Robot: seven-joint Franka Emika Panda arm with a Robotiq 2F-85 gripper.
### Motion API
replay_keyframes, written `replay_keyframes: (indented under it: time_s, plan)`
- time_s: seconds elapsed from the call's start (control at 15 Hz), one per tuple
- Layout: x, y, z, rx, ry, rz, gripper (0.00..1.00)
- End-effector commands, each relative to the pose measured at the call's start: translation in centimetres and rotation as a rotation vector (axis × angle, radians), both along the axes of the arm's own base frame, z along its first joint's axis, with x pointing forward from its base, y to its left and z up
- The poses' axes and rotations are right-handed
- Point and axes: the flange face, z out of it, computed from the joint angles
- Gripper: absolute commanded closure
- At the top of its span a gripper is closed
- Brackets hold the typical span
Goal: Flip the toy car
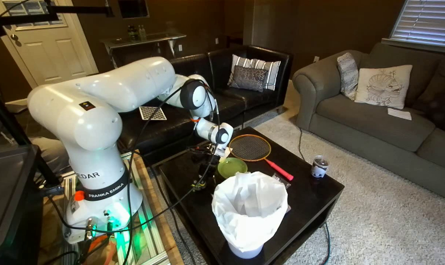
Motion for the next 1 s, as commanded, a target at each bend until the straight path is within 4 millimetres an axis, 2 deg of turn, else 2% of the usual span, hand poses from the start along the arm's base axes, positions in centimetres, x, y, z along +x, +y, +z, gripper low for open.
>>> replay_keyframes:
  time_s: [0.0, 0.13, 0.33, 0.53, 0.93]
  plan:
    - [-0.2, 0.6, -0.3, 0.001, -0.031, 0.006, 0.06]
    - [0.0, 0.8, -0.2, 0.012, -0.042, 0.007, 0.0]
    - [0.5, 0.8, -0.2, 0.056, -0.049, 0.02, 0.0]
    - [1.2, 0.7, -0.1, 0.202, -0.032, 0.106, 0.0]
    - [0.5, -1.7, 1.2, 0.397, 0.059, 0.267, 0.0]
